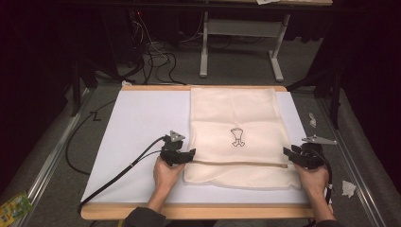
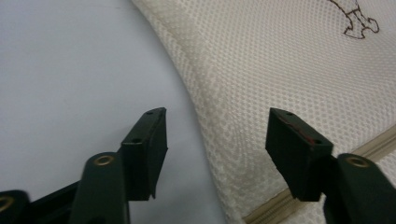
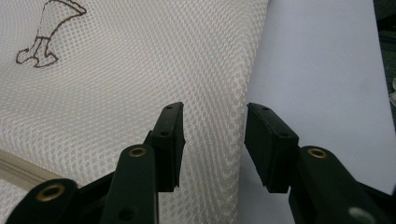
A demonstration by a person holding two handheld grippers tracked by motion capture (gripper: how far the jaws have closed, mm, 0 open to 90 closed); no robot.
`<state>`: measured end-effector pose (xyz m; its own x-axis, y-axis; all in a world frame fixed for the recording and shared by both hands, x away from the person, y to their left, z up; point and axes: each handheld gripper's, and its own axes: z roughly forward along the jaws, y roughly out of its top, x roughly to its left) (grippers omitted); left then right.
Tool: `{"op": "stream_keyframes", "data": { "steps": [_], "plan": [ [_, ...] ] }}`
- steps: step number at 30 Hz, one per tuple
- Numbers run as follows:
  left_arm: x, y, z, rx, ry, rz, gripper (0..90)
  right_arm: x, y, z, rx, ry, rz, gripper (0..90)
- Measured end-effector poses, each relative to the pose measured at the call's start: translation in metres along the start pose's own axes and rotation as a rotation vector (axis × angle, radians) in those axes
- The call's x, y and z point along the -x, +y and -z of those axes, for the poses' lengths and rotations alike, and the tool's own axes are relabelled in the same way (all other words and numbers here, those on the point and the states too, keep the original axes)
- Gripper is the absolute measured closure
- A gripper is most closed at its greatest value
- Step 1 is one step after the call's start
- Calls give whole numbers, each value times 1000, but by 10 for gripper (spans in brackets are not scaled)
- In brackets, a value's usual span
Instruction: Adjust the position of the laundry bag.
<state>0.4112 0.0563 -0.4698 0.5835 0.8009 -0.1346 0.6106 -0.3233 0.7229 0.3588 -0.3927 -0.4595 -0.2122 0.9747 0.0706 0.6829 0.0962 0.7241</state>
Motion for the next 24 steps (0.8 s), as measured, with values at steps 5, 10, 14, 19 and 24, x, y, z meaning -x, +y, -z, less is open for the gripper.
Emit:
{"op": "stream_keyframes", "data": {
  "steps": [5,10,14,19,24],
  "plan": [
    [5,2,-10,-28,7,-4,516,2,1,-3,-30,24,-13,680],
    [6,4,-11,-41,17,-2,635,6,2,-6,-47,25,-15,795],
    [6,7,-11,-45,11,-1,780,6,2,-7,-52,27,-4,857],
    [5,7,-10,-36,-2,-10,849,5,3,-6,-44,31,0,878],
    [4,11,-2,-6,-18,-12,856,6,3,-4,-36,37,1,883]
  ]
}}
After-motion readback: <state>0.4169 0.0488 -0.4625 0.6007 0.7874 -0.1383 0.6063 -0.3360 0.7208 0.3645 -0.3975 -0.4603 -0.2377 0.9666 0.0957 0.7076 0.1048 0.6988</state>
